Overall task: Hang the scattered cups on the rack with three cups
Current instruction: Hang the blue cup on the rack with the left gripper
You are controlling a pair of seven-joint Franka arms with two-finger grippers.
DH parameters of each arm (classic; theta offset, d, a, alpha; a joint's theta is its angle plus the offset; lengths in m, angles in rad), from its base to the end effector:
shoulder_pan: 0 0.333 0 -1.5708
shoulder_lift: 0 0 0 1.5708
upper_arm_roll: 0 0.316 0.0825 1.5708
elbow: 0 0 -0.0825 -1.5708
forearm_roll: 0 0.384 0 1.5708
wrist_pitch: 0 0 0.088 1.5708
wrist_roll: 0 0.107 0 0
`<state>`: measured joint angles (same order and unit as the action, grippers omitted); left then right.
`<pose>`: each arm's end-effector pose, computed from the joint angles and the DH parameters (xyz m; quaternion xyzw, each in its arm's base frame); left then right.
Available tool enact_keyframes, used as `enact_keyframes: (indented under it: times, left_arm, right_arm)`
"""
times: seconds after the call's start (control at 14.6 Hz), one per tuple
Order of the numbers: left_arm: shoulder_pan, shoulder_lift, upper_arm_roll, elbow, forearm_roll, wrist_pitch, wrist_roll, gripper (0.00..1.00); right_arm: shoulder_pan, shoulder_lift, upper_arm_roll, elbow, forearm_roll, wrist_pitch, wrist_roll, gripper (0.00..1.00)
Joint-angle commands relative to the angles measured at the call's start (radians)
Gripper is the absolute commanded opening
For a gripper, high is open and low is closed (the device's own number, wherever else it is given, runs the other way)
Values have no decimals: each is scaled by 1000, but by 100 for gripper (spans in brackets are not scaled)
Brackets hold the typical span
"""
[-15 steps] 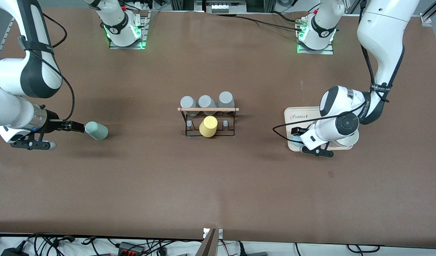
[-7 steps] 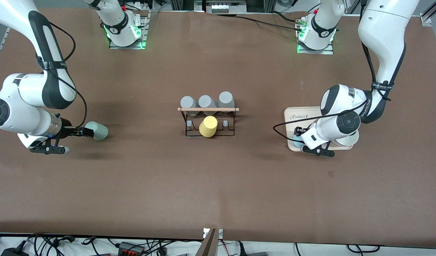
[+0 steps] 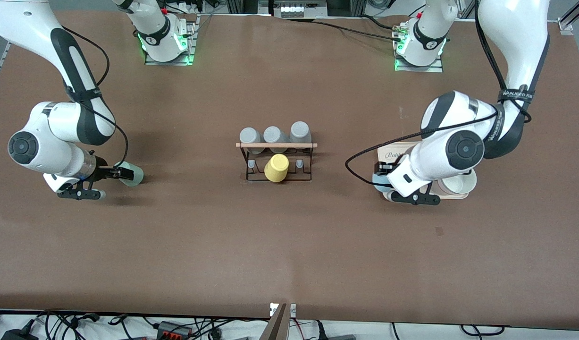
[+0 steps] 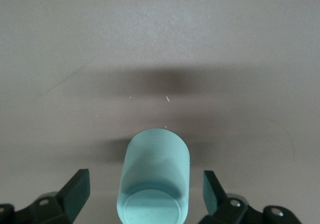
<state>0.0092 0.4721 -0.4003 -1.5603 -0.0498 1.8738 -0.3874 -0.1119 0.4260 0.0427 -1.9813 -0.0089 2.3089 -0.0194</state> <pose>0.6276 -0.2246 0.3819 0.9915 0.0212 -0.0996 0.0814 0.5998 -0.0424 0.2420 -0.9985 0.0232 0.0487 0.0079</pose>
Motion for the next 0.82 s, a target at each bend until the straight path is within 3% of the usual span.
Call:
enact_keyframes:
  times: [0.0,0.14,0.41,0.48,0.75]
  left_arm:
    - [-11,20,-17,72,-155,-25,-137,1]
    - [-53,28,-17,92,-234,-16,-265,1]
    - [-147,80,-17,134,-243,71,-477,1]
    - [-161,85,-17,134,-242,106,-507,1]
    - [-221,111,-11,134,-232,162,-531,1]
  right_arm:
    - [-6,-21,8,-59,-8,58,-22,100]
    - [-6,-24,8,-79,-8,76,-27,100]
    - [-6,-32,8,-77,-8,58,-28,100]
    - [-6,-33,8,-76,-8,54,-30,95]
    - [-8,-43,8,-71,-8,29,-47,48]
